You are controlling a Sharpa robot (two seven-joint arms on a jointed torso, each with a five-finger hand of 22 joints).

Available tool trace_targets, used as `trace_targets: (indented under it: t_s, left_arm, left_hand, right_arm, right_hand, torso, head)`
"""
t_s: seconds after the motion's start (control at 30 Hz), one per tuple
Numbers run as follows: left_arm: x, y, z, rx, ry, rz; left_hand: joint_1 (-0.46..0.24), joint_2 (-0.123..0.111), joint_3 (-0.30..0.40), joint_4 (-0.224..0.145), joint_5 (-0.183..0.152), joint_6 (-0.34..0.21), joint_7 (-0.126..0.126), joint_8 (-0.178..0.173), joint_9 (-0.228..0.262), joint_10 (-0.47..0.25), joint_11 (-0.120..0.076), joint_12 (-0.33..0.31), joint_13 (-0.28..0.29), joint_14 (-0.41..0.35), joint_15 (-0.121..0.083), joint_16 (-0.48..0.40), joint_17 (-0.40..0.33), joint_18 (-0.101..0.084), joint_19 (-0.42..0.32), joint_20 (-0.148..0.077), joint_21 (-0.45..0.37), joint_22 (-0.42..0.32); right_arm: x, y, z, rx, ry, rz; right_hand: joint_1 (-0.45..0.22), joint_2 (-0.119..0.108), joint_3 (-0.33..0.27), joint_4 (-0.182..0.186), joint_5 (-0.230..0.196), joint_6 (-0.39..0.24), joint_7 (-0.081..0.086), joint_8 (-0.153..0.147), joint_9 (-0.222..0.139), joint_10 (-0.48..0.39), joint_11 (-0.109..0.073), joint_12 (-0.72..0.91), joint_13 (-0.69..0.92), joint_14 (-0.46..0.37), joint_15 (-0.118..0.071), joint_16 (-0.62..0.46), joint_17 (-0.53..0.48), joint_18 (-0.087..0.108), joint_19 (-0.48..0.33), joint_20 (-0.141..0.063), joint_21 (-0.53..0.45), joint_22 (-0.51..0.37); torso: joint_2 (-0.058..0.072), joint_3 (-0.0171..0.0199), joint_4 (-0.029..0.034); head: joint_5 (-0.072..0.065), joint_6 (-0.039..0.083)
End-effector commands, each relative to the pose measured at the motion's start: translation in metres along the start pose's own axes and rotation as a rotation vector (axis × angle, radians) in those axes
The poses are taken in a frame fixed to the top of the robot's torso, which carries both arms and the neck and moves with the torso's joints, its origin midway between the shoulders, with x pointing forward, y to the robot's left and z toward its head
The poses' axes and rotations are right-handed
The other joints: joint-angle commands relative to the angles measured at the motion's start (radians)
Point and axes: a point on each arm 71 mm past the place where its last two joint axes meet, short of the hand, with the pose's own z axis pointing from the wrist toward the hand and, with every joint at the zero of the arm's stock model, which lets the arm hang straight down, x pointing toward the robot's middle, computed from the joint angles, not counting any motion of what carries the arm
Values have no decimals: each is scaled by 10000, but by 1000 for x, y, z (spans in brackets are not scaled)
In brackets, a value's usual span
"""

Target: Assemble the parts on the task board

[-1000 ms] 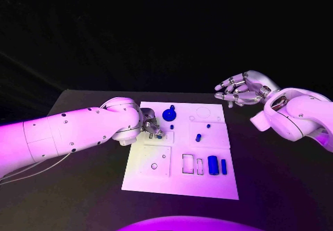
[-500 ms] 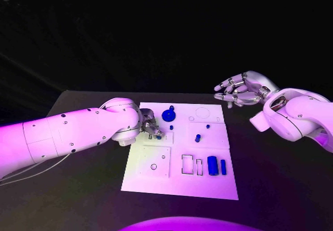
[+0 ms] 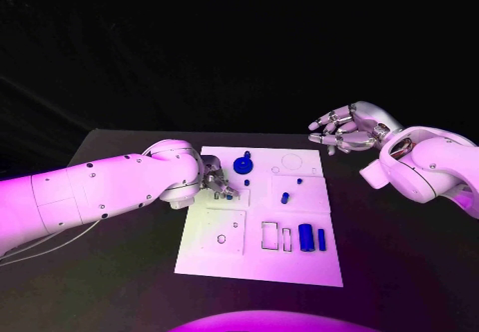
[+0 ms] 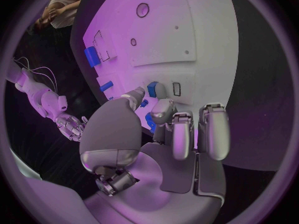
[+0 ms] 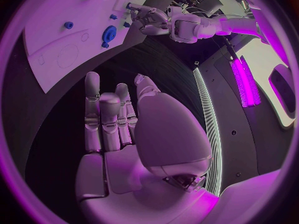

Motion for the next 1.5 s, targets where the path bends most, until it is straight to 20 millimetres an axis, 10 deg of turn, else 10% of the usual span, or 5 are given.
trace_targets:
  t_s: [0.03,0.37,0.77,1.5]
  left_arm:
    - [1,1,-1,-270,82,-26]
    - [-7,3,-8,-53,130,-545]
    - [-67,19,-24,-441,-426,-302]
    - [-82,29,17,-1462,-683,-54]
  left_hand:
    - [20,125,-206,19,44,85,15,-68,17,14,30,25,19,1069,-66,25,2632,-190,211,-71,31,616]
    - [403,215,-849,-4,46,-107,87,-232,7,-271,88,-368,-402,1069,-30,25,2632,-166,156,-83,-37,508]
    - [675,314,-1256,49,45,-394,270,-617,-210,-658,245,-860,-919,1069,96,25,2632,-109,18,-4,-208,231]
    - [547,381,-1682,60,46,-530,413,-1070,-606,-734,369,-897,-1005,1069,203,25,2632,-109,15,85,-221,239]
  right_arm:
    - [1,1,0,-85,66,-94]
    - [0,0,0,-72,49,-105]
    - [-1,-2,1,-18,22,-120]
    - [0,0,2,-58,54,-113]
  right_hand:
    - [-114,24,8,74,32,-77,-1,63,9,-19,17,-43,-10,-64,0,-51,-15,124,30,45,-46,-9]
    - [-114,24,8,74,32,-77,-1,63,9,-19,17,-43,-10,-64,0,-51,-15,124,30,45,-46,-9]
    - [-126,24,0,86,34,-82,-1,68,10,-17,18,-38,-16,-57,1,-48,0,124,33,46,-61,-17]
    - [-126,24,0,86,34,-82,-1,68,10,-17,18,-38,-16,-57,1,-48,0,124,33,46,-61,-17]
  torso:
    - [1,1,-7]
    - [-3,6,-3]
    - [-5,5,5]
    - [15,-7,-11]
  head:
    - [4,2]
    - [-9,46]
    - [18,133]
    - [74,146]
